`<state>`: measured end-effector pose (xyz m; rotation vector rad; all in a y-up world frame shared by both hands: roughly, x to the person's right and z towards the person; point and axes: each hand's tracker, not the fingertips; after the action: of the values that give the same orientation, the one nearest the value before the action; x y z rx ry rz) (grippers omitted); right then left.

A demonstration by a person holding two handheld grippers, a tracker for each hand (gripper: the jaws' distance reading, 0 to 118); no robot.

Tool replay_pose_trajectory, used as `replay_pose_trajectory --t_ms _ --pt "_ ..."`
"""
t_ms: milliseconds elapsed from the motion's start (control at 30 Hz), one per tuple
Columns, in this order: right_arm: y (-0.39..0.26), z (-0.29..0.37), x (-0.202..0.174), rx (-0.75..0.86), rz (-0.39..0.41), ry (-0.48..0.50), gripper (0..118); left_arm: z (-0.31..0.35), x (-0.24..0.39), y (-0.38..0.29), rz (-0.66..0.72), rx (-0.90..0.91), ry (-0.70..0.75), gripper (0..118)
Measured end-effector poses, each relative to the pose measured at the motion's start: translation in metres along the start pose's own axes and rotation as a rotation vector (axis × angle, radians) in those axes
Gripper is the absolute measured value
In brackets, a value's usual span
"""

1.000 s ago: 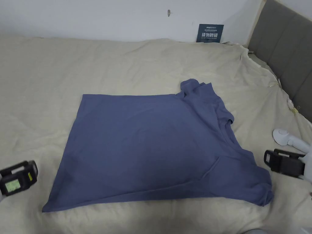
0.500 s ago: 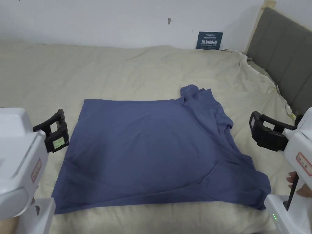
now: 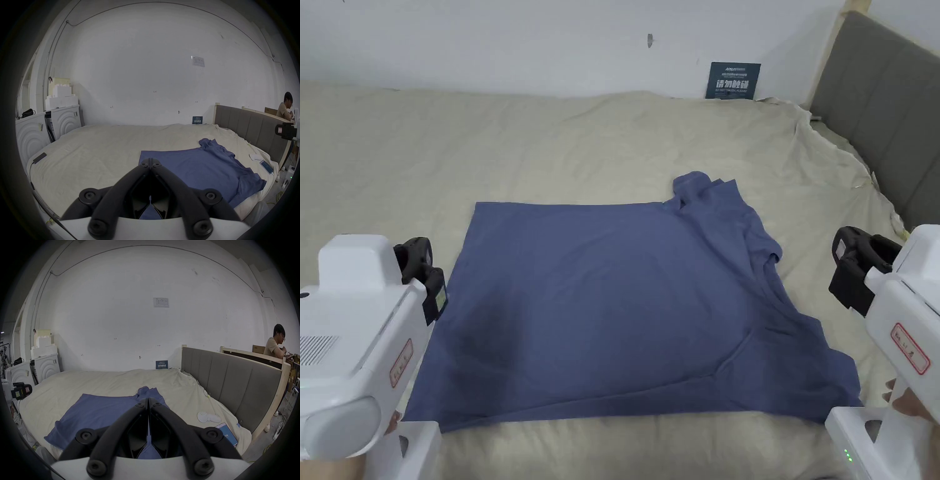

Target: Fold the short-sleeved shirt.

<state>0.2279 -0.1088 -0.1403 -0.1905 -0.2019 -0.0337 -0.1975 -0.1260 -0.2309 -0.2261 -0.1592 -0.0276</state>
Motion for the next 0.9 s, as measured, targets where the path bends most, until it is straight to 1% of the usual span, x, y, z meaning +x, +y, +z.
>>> replay_pose_trajectory --t_ms 133,200,233,267,333,367,400,433,500,567,600,633,700,800,867,900 --pt "0.0 -0.001 -0.001 -0.005 0.007 0.004 0 -0.001 -0.002 0.0 -0.001 -0.008 0.001 0" --pt "0.0 -0.002 0.0 -0.009 -0.003 0.006 0 -0.003 -0.004 0.001 0.016 -0.018 -0.004 0" --pt "0.0 -0.003 0.0 -0.012 -0.007 0.008 0 -0.005 -0.006 0.002 0.028 -0.029 -0.006 5" --pt "0.0 -0.003 -0.001 -0.014 -0.008 0.007 0 -0.007 -0.009 0.003 0.045 -0.054 -0.009 14" --pt "-0.001 -0.004 -0.001 -0.018 -0.006 0.007 0 -0.013 -0.014 0.004 0.081 -0.122 -0.023 59" --pt "-0.001 -0.004 -0.001 -0.022 -0.009 0.011 0 -0.017 -0.017 0.004 0.093 -0.168 -0.026 79" --pt "-0.002 -0.005 0.0 -0.026 -0.01 0.012 0 -0.022 -0.02 0.003 0.1 -0.212 -0.025 79" --pt "-0.003 -0.006 0.001 -0.031 -0.008 0.013 0 -0.025 -0.024 0.001 0.107 -0.254 -0.025 83" --pt "-0.005 -0.006 0.001 -0.037 -0.003 0.01 0 -0.031 -0.028 -0.005 0.107 -0.313 -0.021 102" --pt "-0.007 -0.006 0.001 -0.043 -0.006 0.01 0 -0.036 -0.034 -0.015 0.119 -0.376 -0.007 111" --pt "-0.008 -0.006 0.002 -0.046 -0.006 0.008 0 -0.039 -0.035 -0.02 0.127 -0.421 -0.003 115" --pt "-0.01 -0.007 0.002 -0.051 -0.007 0.007 0 -0.043 -0.038 -0.027 0.135 -0.474 -0.005 116" --pt "-0.013 -0.007 0.003 -0.059 -0.01 0.005 0 -0.052 -0.044 -0.043 0.143 -0.578 0.008 116" --pt "-0.016 -0.008 0.003 -0.073 -0.012 0.002 0 -0.068 -0.05 -0.073 0.112 -0.746 0.062 116" --pt "-0.018 -0.008 0.003 -0.082 -0.01 0.001 0 -0.076 -0.051 -0.095 0.089 -0.83 0.087 116" --pt "-0.018 -0.009 0.003 -0.084 -0.009 0.0 0 -0.079 -0.052 -0.103 0.091 -0.857 0.092 113"
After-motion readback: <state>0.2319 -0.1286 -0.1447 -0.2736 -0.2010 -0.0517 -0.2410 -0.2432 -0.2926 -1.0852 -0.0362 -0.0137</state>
